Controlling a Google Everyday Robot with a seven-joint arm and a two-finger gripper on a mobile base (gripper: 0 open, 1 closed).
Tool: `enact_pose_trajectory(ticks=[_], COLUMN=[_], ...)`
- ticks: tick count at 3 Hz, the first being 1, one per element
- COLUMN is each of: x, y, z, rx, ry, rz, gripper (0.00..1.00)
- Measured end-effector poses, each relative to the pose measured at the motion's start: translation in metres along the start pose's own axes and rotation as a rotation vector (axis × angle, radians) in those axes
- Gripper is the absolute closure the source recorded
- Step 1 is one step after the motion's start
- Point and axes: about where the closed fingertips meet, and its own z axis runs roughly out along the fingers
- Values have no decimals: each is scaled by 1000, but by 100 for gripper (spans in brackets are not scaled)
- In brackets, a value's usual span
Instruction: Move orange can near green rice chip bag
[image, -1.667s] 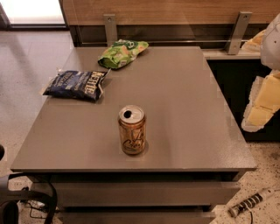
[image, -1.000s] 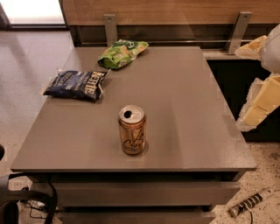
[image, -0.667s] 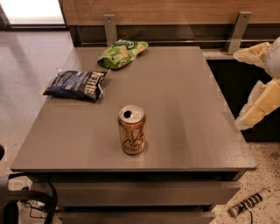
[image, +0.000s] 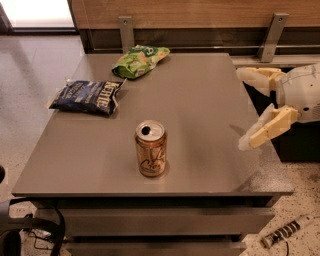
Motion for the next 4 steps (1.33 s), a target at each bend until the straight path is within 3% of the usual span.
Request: enact_pose_trajectory(ticks=[1,2,4], x=[-2,-2,10], y=[27,26,24], z=[20,20,47], rx=[-35,-35,-46], ry=[-134,-131,-195], rz=[34,32,48], gripper=[0,0,0])
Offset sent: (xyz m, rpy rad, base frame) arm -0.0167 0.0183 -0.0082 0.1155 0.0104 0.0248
